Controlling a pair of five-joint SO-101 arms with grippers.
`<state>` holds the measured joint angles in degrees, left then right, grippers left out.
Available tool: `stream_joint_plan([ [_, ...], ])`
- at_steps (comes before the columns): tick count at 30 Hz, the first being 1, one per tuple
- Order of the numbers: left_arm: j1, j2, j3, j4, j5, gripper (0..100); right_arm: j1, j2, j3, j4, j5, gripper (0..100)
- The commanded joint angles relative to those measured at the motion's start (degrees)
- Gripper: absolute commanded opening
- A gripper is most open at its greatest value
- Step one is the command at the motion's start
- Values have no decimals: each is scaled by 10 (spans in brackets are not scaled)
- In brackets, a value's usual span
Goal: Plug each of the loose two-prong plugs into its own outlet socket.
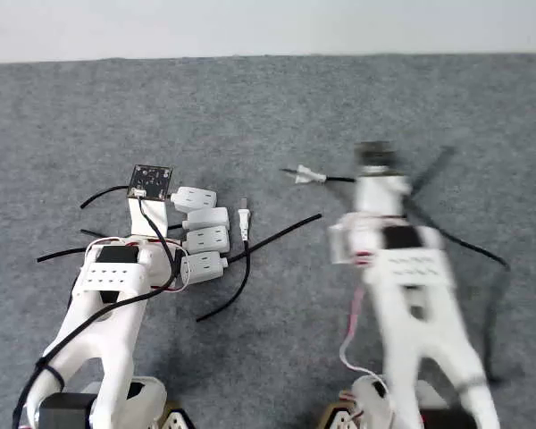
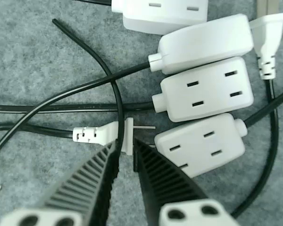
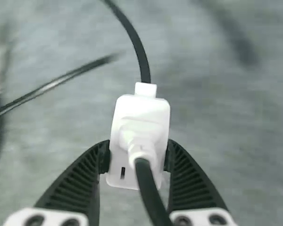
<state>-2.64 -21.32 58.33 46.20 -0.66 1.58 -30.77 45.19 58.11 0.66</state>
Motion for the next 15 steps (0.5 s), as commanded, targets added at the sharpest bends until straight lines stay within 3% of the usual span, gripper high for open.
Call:
stream_joint_plan([
  [1, 3, -12, -23, -14, 7, 47, 195, -80, -29, 35, 82, 8],
  [7, 3, -11, -22, -12, 5, 50, 420, -36, -30, -29, 180, 8],
  [15, 4, -8, -22, -11, -33, 51, 574, 191, -88, -181, 206, 9],
])
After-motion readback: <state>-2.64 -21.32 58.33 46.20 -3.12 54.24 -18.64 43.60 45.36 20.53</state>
